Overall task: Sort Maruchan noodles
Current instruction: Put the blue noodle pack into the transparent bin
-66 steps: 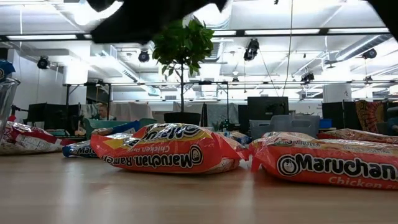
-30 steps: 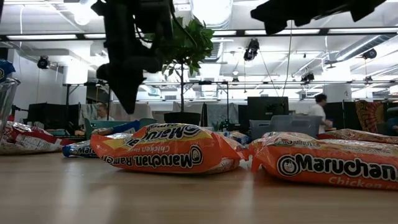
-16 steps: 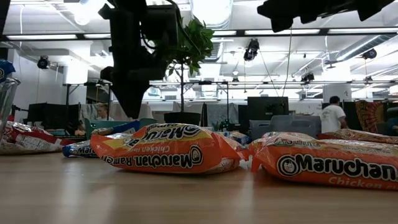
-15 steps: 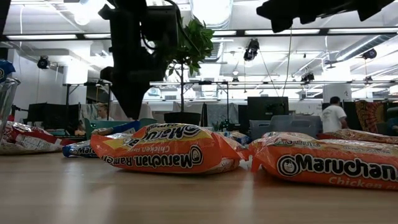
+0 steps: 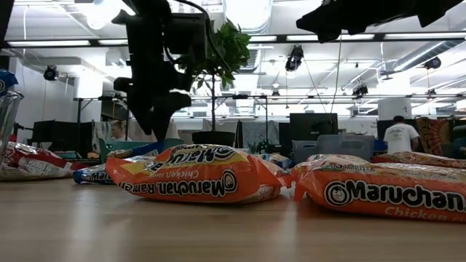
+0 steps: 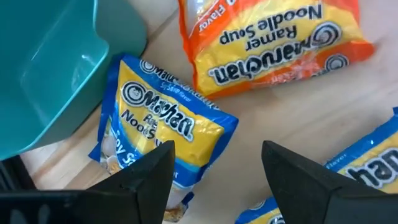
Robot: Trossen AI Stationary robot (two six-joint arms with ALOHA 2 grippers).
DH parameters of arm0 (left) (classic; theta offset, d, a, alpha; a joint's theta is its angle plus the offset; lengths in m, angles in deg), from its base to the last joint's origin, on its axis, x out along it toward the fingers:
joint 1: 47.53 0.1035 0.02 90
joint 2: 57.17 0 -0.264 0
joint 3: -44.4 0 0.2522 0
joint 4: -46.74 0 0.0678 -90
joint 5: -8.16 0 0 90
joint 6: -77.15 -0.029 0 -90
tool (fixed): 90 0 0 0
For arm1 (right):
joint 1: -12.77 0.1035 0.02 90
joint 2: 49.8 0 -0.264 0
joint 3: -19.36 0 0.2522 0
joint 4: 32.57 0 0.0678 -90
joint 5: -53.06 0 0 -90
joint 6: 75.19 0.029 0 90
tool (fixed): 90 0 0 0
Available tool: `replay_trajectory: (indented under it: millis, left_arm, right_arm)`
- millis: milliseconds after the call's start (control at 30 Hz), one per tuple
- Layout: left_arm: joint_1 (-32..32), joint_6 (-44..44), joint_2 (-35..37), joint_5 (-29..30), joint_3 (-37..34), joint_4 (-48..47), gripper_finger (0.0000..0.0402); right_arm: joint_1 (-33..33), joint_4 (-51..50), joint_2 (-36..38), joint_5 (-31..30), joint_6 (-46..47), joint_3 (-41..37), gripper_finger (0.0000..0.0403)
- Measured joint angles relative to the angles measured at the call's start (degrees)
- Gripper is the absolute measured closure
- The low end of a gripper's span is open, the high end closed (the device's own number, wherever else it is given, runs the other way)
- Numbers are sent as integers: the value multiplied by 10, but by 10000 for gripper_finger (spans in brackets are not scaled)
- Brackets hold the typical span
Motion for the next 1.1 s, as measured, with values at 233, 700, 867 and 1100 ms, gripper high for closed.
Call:
replay_trajectory:
  millis: [233,700,867,1100]
  left_arm:
    - [0,0,-12,9,-2,11,177]
    - [0,2,-68,53,-6,10,180]
    - [0,2,-88,55,-6,11,213]
    - [1,0,-88,54,-6,10,322]
  right_arm:
    - [0,1,-3,-1,-3,0,321]
    - [0,0,-4,-1,-3,0,324]
    - [0,0,-4,-1,-3,0,323]
    - [0,0,-4,-1,-3,0,319]
